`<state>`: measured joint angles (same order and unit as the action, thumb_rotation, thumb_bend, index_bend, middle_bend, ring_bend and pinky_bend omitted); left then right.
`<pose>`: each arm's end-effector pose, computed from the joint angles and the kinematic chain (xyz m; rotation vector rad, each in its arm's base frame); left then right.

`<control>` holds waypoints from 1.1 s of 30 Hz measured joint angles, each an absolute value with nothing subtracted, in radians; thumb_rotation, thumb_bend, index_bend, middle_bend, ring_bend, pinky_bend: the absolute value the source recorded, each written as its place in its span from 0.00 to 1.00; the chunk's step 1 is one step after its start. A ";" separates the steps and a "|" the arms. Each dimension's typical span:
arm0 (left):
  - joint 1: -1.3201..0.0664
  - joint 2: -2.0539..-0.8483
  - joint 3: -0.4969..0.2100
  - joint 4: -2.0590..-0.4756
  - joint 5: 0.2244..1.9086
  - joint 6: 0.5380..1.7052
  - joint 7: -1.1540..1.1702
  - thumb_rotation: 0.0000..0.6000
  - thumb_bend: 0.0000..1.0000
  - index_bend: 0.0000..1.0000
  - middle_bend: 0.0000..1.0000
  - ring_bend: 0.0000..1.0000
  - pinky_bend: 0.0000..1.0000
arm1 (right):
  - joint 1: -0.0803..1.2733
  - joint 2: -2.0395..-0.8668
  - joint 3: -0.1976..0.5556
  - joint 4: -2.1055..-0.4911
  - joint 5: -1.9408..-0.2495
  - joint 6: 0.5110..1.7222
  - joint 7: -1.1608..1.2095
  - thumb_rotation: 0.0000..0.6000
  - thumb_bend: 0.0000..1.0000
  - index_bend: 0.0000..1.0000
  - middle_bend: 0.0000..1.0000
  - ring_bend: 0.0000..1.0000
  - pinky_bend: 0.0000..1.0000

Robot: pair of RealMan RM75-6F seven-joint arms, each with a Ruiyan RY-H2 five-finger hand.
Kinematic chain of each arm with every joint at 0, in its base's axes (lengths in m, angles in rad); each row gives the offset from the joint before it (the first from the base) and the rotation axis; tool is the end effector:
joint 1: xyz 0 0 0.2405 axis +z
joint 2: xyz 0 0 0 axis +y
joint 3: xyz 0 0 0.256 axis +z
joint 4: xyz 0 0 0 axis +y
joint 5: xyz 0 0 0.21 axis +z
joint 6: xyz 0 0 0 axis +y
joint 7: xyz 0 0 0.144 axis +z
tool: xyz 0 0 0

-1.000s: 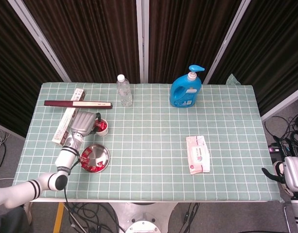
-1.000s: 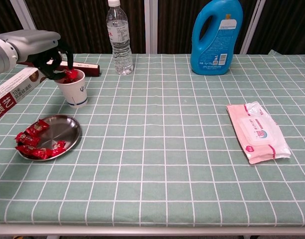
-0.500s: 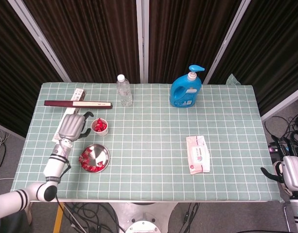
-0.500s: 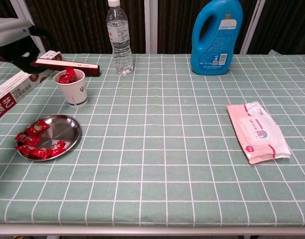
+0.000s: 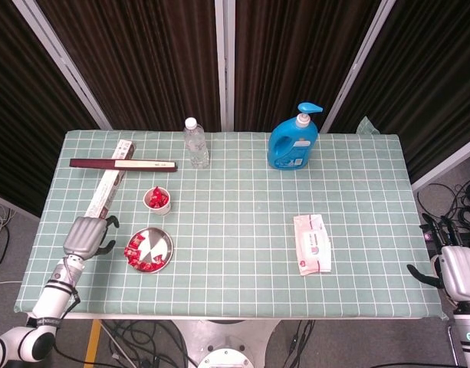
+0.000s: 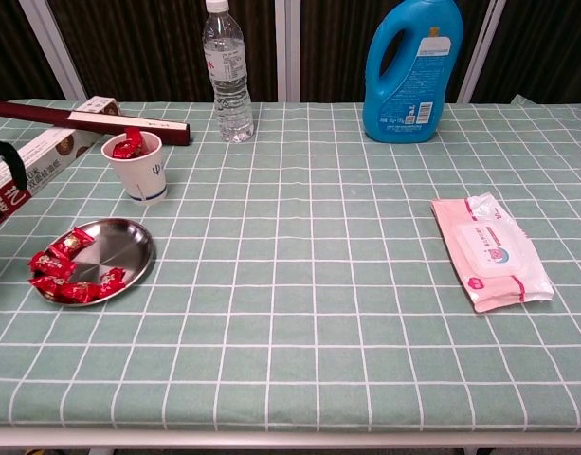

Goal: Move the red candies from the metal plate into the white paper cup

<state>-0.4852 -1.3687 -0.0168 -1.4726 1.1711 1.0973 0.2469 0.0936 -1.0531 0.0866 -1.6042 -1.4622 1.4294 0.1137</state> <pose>-0.2786 0.2854 0.0453 -1.6854 -0.9926 -0.6820 -0.3203 -0.1919 0.1820 1.3434 -0.9562 0.9223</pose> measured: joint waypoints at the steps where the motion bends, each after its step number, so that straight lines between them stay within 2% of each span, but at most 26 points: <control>1: -0.487 -1.375 -0.014 -1.468 1.160 1.078 0.256 1.00 0.33 0.47 0.88 0.93 1.00 | 0.093 -1.053 0.086 -1.604 -1.463 1.430 0.114 1.00 0.08 0.02 0.24 0.05 0.44; 8: -0.516 -1.403 -0.008 -1.456 1.118 0.991 0.338 1.00 0.35 0.42 0.87 0.93 1.00 | 0.089 -1.052 0.085 -1.603 -1.458 1.433 0.116 1.00 0.08 0.02 0.24 0.05 0.44; 19: -0.560 -1.413 -0.012 -1.475 1.053 0.906 0.410 1.00 0.36 0.41 0.87 0.93 1.00 | 0.089 -1.053 0.085 -1.600 -1.450 1.430 0.117 1.00 0.08 0.02 0.24 0.05 0.44; 33: -0.602 -1.405 -0.009 -1.533 1.032 0.879 0.467 1.00 0.36 0.41 0.87 0.93 1.00 | 0.087 -1.052 0.088 -1.600 -1.439 1.427 0.117 1.00 0.08 0.02 0.24 0.05 0.44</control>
<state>-0.6020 -1.4048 -0.0089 -1.5333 1.0323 0.8795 0.4669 0.0869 -1.0517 0.0877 -1.5997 -1.4393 1.4274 0.1167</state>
